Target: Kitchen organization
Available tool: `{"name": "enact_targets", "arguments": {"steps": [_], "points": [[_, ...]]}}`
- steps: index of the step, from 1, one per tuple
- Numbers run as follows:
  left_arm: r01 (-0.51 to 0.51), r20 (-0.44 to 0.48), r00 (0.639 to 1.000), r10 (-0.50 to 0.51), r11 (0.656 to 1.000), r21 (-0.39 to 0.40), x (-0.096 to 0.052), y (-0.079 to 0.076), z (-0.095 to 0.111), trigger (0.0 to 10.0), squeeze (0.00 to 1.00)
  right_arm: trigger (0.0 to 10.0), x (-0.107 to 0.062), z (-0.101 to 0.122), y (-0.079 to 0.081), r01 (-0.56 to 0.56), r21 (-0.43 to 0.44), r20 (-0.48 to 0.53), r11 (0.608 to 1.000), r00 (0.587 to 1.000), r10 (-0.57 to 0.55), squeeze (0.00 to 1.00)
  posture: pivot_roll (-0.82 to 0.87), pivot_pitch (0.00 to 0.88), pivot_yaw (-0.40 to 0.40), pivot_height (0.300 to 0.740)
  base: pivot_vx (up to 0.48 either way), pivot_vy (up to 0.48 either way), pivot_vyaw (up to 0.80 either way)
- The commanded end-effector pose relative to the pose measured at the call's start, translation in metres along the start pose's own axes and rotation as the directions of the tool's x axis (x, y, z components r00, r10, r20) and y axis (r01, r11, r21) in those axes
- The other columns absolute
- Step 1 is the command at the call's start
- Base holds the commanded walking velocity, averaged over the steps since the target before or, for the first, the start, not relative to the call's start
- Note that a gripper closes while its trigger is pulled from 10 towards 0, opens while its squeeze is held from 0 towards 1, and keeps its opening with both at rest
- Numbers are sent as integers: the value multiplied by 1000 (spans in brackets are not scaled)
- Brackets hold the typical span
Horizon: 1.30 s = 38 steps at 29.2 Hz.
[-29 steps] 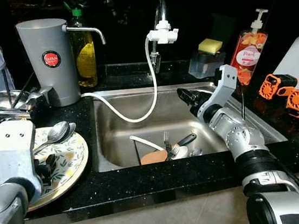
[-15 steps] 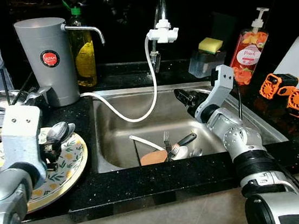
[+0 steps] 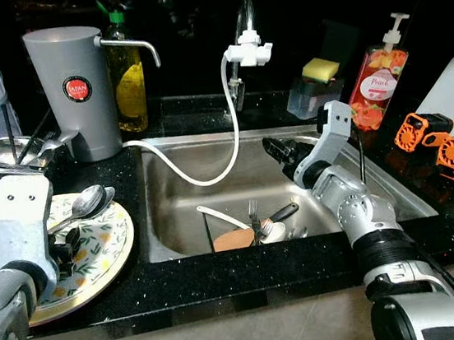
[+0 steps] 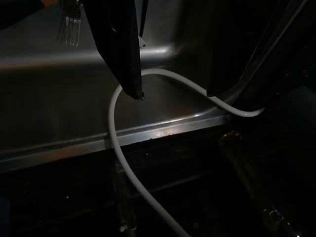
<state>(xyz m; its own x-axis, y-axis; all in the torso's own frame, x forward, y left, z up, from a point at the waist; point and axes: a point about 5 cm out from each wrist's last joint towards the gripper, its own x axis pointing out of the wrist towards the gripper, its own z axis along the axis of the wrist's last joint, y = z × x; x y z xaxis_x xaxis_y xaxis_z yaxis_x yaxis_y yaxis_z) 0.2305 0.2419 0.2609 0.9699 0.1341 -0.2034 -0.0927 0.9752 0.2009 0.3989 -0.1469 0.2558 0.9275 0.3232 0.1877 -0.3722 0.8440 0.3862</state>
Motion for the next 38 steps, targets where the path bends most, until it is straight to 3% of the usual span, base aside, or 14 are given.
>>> {"name": "enact_targets", "arguments": {"steps": [1,3,5,6,7,8,10,17,23,25,28,29,32,38], "points": [[28,-77,997,-31,999,-35,4,-1,-12,9647,0,10000,0,0,-2,6,-1,-10,1000,1000,-6,0,264,87,-121,740,0,0,0],[34,-95,995,-39,998,-52,5,-1,-15,9137,0,10000,-1,0,-3,9,-2,-9,1000,1000,-9,0,257,87,-119,740,0,0,0],[83,-114,989,-93,992,-94,7,-7,-19,6314,0,10000,-2,1,-5,15,-5,-7,1000,1000,-15,0,257,87,-119,740,0,0,0],[83,-114,989,-93,992,-94,7,-7,-19,6314,0,10000,-2,1,-5,15,-5,-7,1000,1000,-15,0,257,87,-119,740,0,0,0],[125,-121,983,-139,985,-116,7,-14,-21,4902,0,10000,-3,2,-5,17,-6,-5,1000,1000,-18,0,251,88,-116,740,0,0,0],[168,-123,975,-184,977,-132,8,-21,-22,5137,0,10000,-3,2,-6,19,-7,-4,1000,1000,-19,0,250,87,-116,740,0,0,0],[222,-124,963,-239,965,-141,8,-32,-24,7843,0,10000,-3,3,-6,21,-8,-2,1000,1000,-21,0,247,88,-114,740,0,0,0],[274,-114,950,-291,951,-142,8,-41,-23,10000,0,10000,-4,3,-8,28,-11,0,1000,1000,-28,0,242,92,-110,740,0,0,0],[251,-120,956,-267,959,-134,7,-38,-24,9922,0,10000,-4,4,-8,30,-11,2,999,1000,-30,0,242,92,-110,740,0,0,0],[199,-36,979,-202,978,-62,5,-28,-10,10000,0,10000,-4,4,-8,31,-11,2,999,1000,-31,0,244,93,-111,740,0,0,0],[178,0,984,-178,983,-39,4,-23,-3,10000,0,10000,-4,4,-8,31,-10,2,999,1000,-31,0,244,93,-111,740,0,0,0],[120,34,992,-119,993,-9,4,-12,5,10000,0,10000,-4,3,-7,29,-10,-2,1000,1000,-29,0,247,94,-116,740,0,0,0],[62,30,998,-62,998,-8,3,3,7,10000,0,10000,-3,2,-6,24,-11,-4,1000,1000,-24,0,247,94,-116,740,0,0,0],[72,-14,997,-72,997,-13,1,8,-2,10000,0,10000,-3,2,-6,22,-12,-6,1000,1000,-22,0,251,95,-119,740,0,0,0]]}}
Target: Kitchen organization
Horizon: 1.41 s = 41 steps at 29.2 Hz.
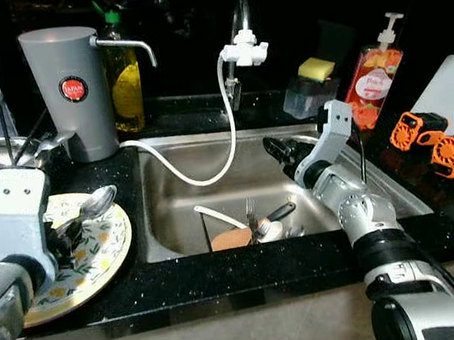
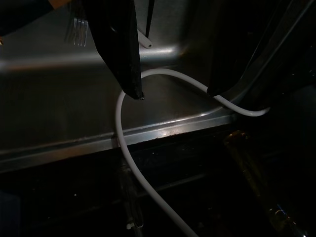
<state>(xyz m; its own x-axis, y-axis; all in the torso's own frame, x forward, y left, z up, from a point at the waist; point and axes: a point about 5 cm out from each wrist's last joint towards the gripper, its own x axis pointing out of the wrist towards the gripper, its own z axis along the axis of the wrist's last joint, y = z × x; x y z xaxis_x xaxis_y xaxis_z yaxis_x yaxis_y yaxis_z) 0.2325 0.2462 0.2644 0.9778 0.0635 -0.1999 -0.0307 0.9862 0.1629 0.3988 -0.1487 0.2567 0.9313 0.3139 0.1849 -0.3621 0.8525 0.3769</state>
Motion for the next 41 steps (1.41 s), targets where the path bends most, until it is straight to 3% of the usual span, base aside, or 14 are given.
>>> {"name": "enact_targets", "arguments": {"steps": [1,5,6,9,11,13,15,18,23,30,33,41], "points": [[3,-32,999,-2,1000,11,-1,3,-5,10000,0,10000,-2,0,-5,11,0,-7,1000,1000,-11,0,251,95,-119,740,0,0,0],[84,-121,989,-88,996,-35,1,-8,-23,10000,0,10000,-2,1,-4,10,-2,-8,1000,1000,-10,0,249,96,-122,740,0,0,0],[109,-143,983,-116,993,-55,1,-12,-30,8941,0,10000,-2,1,-4,9,-3,-7,1000,1000,-9,0,243,97,-120,740,0,0,0],[109,-151,981,-121,991,-81,1,-12,-33,8275,0,10000,-3,2,-5,9,-3,-5,1000,1000,-9,0,243,97,-120,740,0,0,0],[105,-156,981,-118,991,-88,1,-11,-34,8314,0,10000,-3,2,-5,10,-3,-5,1000,1000,-10,0,241,98,-119,740,0,0,0],[163,-165,971,-172,984,-69,2,-21,-37,9059,0,10000,-3,2,-6,14,-5,-6,1000,1000,-14,0,241,98,-121,740,0,0,0],[192,-167,965,-201,979,-68,2,-26,-37,9176,0,10000,-3,2,-6,13,-5,-6,1000,1000,-13,0,241,98,-121,740,0,0,0],[182,-170,966,-194,980,-83,2,-25,-39,9569,0,10000,-3,2,-5,13,-6,-5,1000,1000,-13,0,238,99,-116,740,0,0,0],[183,-175,961,-213,968,-172,1,-23,-42,9569,0,10000,-4,3,-6,17,-7,-2,1000,1000,-17,0,240,101,-115,740,0,0,0],[141,-89,984,-152,983,-118,-1,-14,-26,10000,0,10000,-4,2,-6,16,-7,-5,1000,1000,-16,0,243,102,-117,740,0,0,0],[118,21,993,-118,993,-9,-5,-6,-5,9843,0,10000,-2,2,-4,11,-5,-6,1000,1000,-11,0,243,102,-117,740,0,0,0],[86,0,996,-86,996,21,-8,4,-6,10000,0,10000,-2,1,-3,5,-5,-7,1000,1000,-5,0,246,97,-120,740,0,0,0]]}}
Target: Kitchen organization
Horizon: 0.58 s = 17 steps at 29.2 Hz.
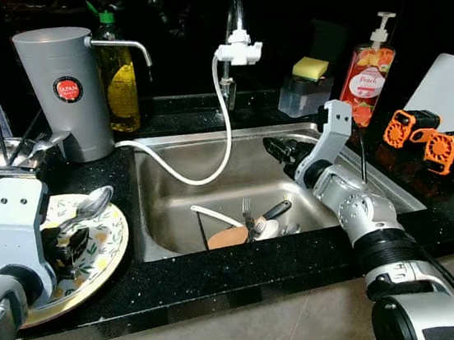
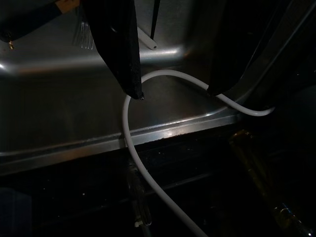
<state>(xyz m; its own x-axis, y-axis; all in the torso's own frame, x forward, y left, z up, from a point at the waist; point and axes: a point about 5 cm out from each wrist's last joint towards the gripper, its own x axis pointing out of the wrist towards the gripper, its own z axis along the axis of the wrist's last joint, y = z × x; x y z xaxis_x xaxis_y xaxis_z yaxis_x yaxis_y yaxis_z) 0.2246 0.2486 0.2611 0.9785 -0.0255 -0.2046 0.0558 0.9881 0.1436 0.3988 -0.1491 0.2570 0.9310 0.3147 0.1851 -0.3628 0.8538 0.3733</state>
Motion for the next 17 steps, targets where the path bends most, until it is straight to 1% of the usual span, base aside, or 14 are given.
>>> {"name": "enact_targets", "arguments": {"steps": [1,2,3,5,6,7,11,13,14,15,16,17], "points": [[-6,-9,1000,6,1000,27,-2,2,-1,10000,0,10000,-2,1,-3,6,-2,-7,1000,1000,-6,0,246,95,-120,740,0,0,0],[-13,-19,1000,14,1000,25,-2,4,-4,10000,0,10000,-2,1,-3,5,-3,-8,1000,1000,-5,0,246,95,-120,740,0,0,0],[-70,-38,997,71,997,33,0,12,-9,10000,0,10000,-2,1,-3,5,-4,-9,1000,1000,-5,0,244,92,-121,740,0,0,0],[-141,-31,989,142,990,22,0,22,-9,10000,0,10000,-2,1,-3,3,-5,-9,1000,1000,-3,0,244,91,-123,740,0,0,0],[-141,-31,989,142,990,22,0,22,-9,10000,0,10000,-2,1,-3,3,-5,-9,1000,1000,-3,0,244,91,-123,740,0,0,0],[-170,-32,985,171,985,19,0,27,-9,10000,0,10000,-2,1,-3,3,-6,-10,1000,1000,-3,0,244,91,-123,740,0,0,0],[-195,-76,978,196,980,29,1,35,-15,10000,0,10000,-1,1,-1,-2,-10,-13,1000,1000,2,0,245,88,-127,740,0,0,0],[-195,-81,977,197,980,29,2,36,-17,10000,0,10000,-1,0,-1,-2,-11,-14,1000,1000,2,0,245,88,-127,740,0,0,0],[-192,-105,976,193,981,12,2,38,-20,10000,0,10000,0,1,-1,-5,-13,-13,1000,1000,5,0,244,87,-129,740,0,0,0],[-171,-145,975,168,985,-12,2,38,-25,10000,0,10000,0,1,0,-6,-14,-13,1000,1000,6,0,242,87,-128,740,0,0,0],[-171,-145,975,168,985,-12,2,38,-25,10000,0,10000,0,1,0,-6,-14,-13,1000,1000,6,0,242,87,-128,740,0,0,0],[-151,-165,976,143,988,-40,3,37,-29,9176,0,10000,0,1,0,-6,-15,-13,1000,1000,6,0,240,87,-126,740,0,0,0]]}}
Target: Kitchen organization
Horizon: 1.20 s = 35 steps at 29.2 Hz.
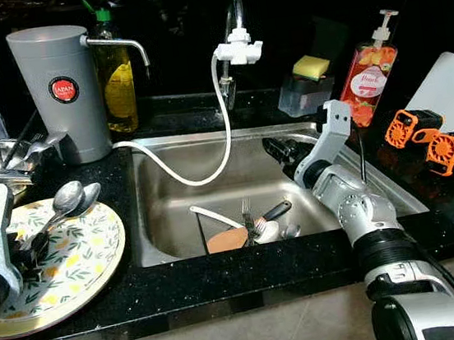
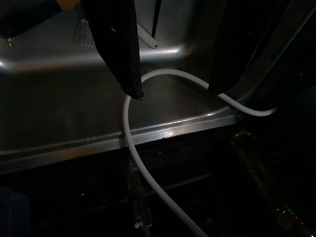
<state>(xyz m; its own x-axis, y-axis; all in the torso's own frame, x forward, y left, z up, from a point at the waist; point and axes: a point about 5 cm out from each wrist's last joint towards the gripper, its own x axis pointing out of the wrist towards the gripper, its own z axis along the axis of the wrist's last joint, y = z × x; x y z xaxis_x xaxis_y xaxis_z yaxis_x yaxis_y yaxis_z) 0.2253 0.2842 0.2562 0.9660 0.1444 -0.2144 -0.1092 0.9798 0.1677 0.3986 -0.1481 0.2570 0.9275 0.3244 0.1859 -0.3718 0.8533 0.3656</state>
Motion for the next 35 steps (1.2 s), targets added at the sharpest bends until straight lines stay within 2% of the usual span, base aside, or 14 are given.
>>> {"name": "enact_targets", "arguments": {"steps": [1,2,4,6,13,17,18,21,23,24,28,30,31,35], "points": [[35,-149,988,-44,998,-61,4,0,-22,5333,0,10000,-1,2,-1,3,-10,-10,1000,1000,-4,0,240,87,-126,740,0,0,0],[35,-149,988,-44,998,-61,4,0,-22,5333,0,10000,-1,2,-1,3,-10,-10,1000,1000,-4,0,240,87,-126,740,0,0,0],[76,-152,984,-92,991,-111,4,-5,-26,549,0,10000,-1,2,-2,3,-12,-8,1000,1000,-3,0,238,89,-126,740,0,0,0],[91,-147,983,-108,989,-118,5,-8,-26,0,0,10000,-1,3,-2,4,-13,-8,1000,1000,-4,0,236,89,-126,740,0,0,0],[136,-106,984,-146,986,-92,7,-21,-21,0,0,10000,-2,3,-3,6,-14,-6,1000,1000,-6,0,235,91,-126,740,0,0,0],[169,-12,985,-170,984,-60,7,-28,-7,0,0,10000,-2,3,-2,6,-15,-6,1000,1000,-6,0,237,92,-127,740,0,0,0],[195,42,980,-195,981,-1,5,-37,1,9922,0,10000,-1,3,-2,6,-14,-6,1000,1000,-6,0,237,92,-127,740,0,0,0],[204,76,975,-208,977,57,4,-45,6,9922,0,10000,-1,3,-2,6,-14,-5,1000,1000,-6,0,239,94,-128,740,0,0,0],[228,121,963,-242,967,117,3,-59,12,10000,0,10000,-1,3,0,1,-16,0,1000,1000,-1,0,239,94,-128,740,0,0,0],[228,121,963,-242,967,117,3,-59,12,10000,0,10000,-1,3,0,1,-16,0,1000,1000,-1,0,239,94,-128,740,0,0,0],[288,160,936,-313,944,164,4,-82,18,10000,0,10000,-2,6,11,-78,-35,7,996,997,78,0,239,94,-128,740,0,0,0],[278,155,939,-305,945,174,6,-83,17,10000,0,10000,-3,6,16,-115,-40,4,993,993,115,0,231,94,-122,740,0,0,0],[250,128,951,-280,944,214,10,-82,13,10000,0,10000,-6,4,28,-214,-53,-20,975,977,213,0,226,93,-117,740,0,0,0],[282,124,941,-314,933,223,2,-80,11,10000,0,10000,-16,-3,44,-335,-78,-61,939,942,331,0,214,95,-106,740,0,0,0]]}}
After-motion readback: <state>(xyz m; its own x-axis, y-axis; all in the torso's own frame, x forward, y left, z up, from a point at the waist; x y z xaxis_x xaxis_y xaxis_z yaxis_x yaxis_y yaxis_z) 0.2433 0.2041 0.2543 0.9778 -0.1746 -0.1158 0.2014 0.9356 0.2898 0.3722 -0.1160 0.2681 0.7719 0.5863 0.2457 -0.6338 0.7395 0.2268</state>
